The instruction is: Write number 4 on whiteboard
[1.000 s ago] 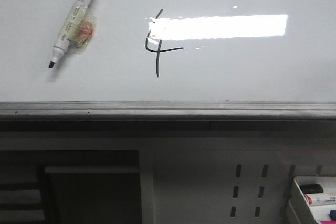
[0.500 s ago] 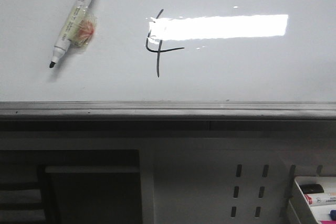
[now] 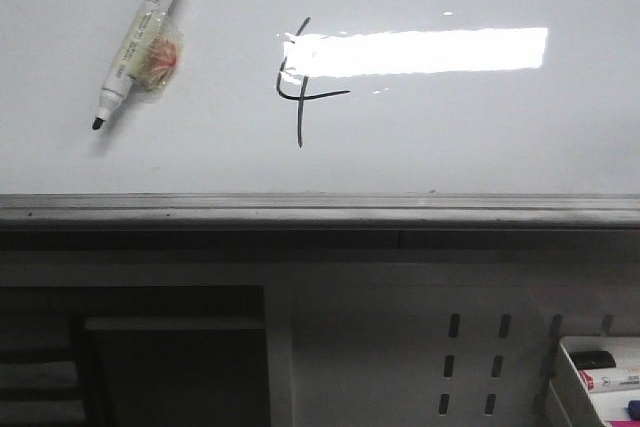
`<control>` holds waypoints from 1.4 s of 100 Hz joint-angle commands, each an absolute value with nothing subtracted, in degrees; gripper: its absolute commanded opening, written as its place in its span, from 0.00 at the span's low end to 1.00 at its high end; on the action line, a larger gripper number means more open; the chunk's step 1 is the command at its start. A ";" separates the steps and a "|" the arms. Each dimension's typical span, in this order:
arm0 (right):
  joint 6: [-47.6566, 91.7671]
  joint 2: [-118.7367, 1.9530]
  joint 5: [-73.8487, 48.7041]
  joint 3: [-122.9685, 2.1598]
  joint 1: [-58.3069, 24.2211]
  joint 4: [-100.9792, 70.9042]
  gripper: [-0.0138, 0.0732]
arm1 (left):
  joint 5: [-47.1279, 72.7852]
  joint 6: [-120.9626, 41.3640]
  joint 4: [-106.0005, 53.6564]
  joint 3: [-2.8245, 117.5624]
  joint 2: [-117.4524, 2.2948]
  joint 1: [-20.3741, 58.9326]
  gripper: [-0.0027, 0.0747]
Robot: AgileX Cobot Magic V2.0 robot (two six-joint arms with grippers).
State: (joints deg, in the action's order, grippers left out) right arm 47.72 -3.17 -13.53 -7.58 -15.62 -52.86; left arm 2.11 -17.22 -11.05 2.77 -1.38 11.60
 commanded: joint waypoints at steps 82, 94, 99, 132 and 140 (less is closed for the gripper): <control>48.11 -3.60 -10.38 -8.98 -15.32 -53.83 0.08 | -5.19 -7.45 -7.54 -1.49 1.88 9.38 0.01; 48.11 -3.60 -10.38 -8.98 -15.32 -53.83 0.08 | -5.19 -7.45 -7.54 -1.49 1.88 9.38 0.01; 48.11 -3.60 -10.38 -8.98 -15.32 -53.83 0.08 | -5.19 -7.45 -7.54 -1.49 1.88 9.38 0.01; 40.08 -3.60 -5.94 -8.46 -14.86 -36.18 0.08 | -5.19 -7.45 -7.54 -1.49 1.88 9.38 0.01; 26.21 -3.60 -2.14 -6.91 -12.16 -19.69 0.08 | -5.19 -7.45 -7.54 -1.49 1.88 9.38 0.01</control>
State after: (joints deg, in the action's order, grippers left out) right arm 38.16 -3.17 -9.09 -6.69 -14.58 -34.20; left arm -1.12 -7.89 -7.00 0.07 0.26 9.03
